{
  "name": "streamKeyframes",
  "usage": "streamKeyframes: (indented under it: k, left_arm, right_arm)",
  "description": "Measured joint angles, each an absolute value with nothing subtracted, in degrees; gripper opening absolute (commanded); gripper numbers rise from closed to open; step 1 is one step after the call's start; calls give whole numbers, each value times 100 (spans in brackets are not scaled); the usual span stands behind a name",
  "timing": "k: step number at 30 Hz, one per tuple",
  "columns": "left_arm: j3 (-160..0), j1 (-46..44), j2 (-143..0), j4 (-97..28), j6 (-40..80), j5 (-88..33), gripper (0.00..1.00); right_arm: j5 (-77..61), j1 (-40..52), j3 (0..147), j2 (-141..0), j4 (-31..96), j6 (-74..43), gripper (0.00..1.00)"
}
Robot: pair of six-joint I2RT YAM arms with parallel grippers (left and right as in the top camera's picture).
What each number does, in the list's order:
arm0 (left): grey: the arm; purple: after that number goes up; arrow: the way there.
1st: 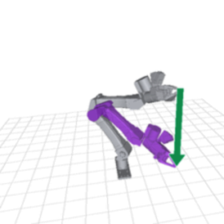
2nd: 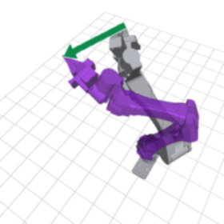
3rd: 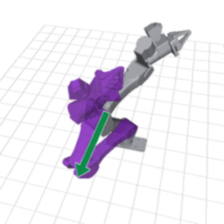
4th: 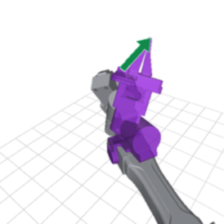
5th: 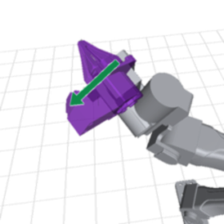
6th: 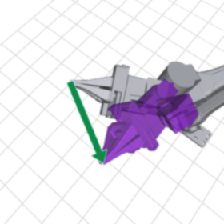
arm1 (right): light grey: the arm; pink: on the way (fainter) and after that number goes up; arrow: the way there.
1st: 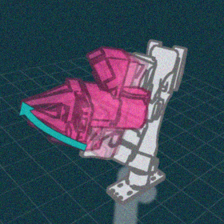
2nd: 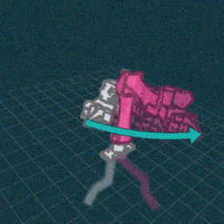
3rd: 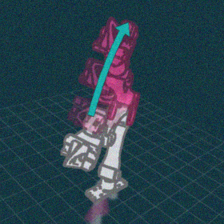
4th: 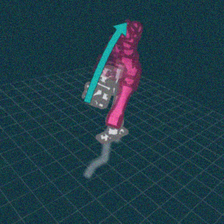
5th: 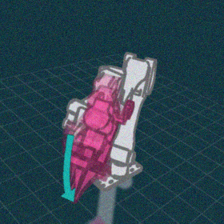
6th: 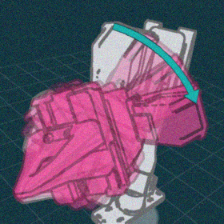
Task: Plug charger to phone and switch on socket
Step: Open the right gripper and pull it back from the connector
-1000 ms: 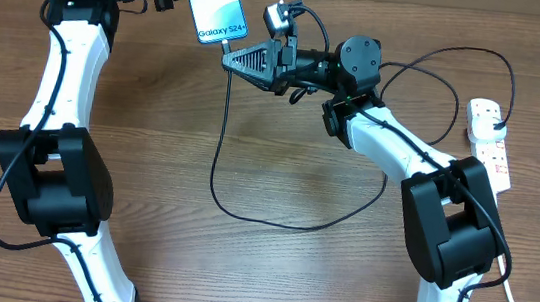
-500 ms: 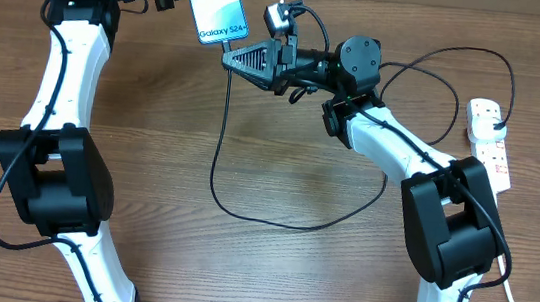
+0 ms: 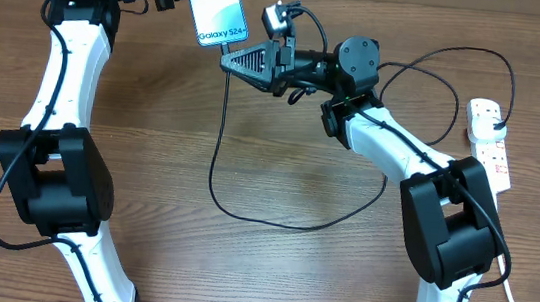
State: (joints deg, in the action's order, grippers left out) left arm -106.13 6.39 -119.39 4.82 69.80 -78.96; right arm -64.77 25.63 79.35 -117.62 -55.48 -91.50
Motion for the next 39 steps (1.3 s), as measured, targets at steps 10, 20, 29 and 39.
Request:
streamKeyframes:
  k: [10, 20, 29, 39]
  left_arm:
    - [-10613, 639, -11942, 499, 6873, -7933, 4]
    - [-10613, 622, -11939, 471, 6858, -8128, 4]
    - [-10613, 652, -11942, 462, 6840, -8322, 4]
    - [-10613, 943, -11939, 432, 6842, -8512, 4]
  right_arm:
    - [-6514, 2565, 7935, -11762, -5481, -9150, 4]
    - [-6372, 2554, 7935, -11762, -5457, -9126, 40]
    - [-6353, 2510, 7940, -11762, -5795, -9131, 90]
    - [-6386, 2263, 7942, -11764, -4672, -8947, 91]
